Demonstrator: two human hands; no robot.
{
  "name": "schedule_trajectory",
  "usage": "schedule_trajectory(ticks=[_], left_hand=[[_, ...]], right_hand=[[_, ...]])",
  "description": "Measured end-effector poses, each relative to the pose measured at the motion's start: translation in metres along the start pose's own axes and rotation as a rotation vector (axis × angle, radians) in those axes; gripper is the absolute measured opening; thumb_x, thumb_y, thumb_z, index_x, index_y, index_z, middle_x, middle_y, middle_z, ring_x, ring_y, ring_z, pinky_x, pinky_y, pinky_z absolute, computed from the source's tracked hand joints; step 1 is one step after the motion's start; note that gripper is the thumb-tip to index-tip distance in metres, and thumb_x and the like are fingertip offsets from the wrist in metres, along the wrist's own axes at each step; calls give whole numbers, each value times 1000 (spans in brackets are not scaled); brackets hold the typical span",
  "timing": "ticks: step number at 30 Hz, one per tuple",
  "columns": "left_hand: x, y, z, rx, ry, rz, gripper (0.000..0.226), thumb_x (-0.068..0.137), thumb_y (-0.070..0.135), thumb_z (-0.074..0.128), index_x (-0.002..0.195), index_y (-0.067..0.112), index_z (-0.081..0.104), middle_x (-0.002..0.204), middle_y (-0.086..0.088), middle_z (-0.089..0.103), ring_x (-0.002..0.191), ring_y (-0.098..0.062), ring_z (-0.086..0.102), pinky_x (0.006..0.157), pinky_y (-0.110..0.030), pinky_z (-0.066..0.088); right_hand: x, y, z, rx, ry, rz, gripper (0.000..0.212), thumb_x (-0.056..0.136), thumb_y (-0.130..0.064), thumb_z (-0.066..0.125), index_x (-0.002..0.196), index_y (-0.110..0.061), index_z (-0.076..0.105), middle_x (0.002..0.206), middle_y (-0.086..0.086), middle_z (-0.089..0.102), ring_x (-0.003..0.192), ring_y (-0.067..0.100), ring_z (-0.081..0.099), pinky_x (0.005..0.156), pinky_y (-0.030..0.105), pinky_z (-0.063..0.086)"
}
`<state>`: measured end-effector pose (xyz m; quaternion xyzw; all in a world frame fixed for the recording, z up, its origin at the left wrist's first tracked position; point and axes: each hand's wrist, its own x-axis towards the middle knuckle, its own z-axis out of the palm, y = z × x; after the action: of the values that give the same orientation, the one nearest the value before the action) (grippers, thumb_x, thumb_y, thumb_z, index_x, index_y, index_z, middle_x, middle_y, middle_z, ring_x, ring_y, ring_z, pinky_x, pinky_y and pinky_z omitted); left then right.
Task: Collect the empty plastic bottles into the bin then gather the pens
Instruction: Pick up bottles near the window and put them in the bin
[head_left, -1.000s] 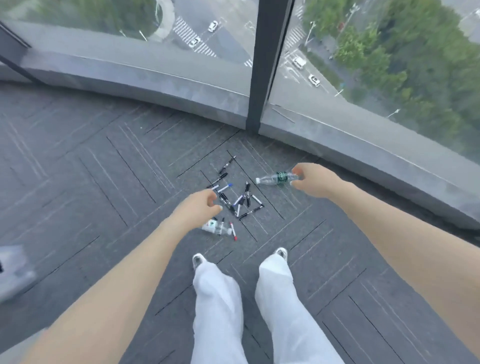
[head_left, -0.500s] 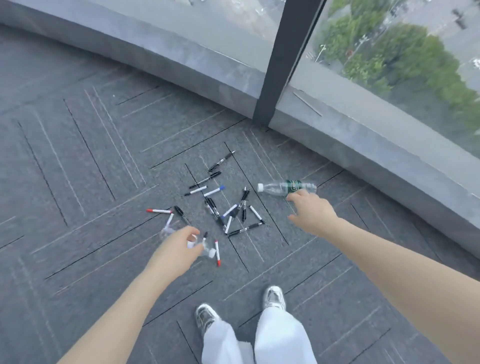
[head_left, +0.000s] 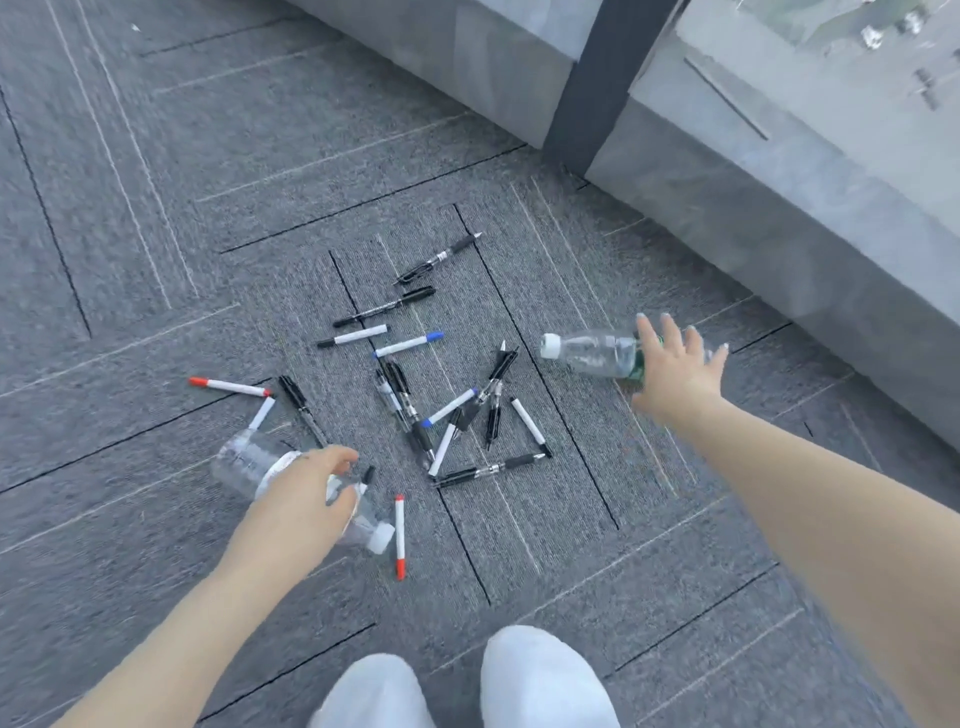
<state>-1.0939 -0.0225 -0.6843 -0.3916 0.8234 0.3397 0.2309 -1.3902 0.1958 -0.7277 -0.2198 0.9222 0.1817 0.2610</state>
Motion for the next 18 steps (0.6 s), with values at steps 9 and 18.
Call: schedule_trajectory(ticks=[9, 18], left_hand=[[31, -74, 7, 893, -65, 535, 118, 37, 45, 87, 138, 16, 34, 131, -16, 57, 116, -35, 58, 102, -50, 24], [54, -68, 36, 1124, -234, 398, 100, 90, 34, 53, 136, 14, -34, 158, -12, 7, 146, -31, -5, 111, -54, -15]], right_hand=[[30, 8, 50, -64, 147, 20, 94, 71, -24, 77, 143, -18, 18, 137, 14, 42, 132, 34, 35, 111, 65, 10], [-4, 0, 21, 27, 213, -2, 79, 73, -13, 73, 137, -20, 27, 129, 14, 39, 120, 38, 42, 112, 59, 17]])
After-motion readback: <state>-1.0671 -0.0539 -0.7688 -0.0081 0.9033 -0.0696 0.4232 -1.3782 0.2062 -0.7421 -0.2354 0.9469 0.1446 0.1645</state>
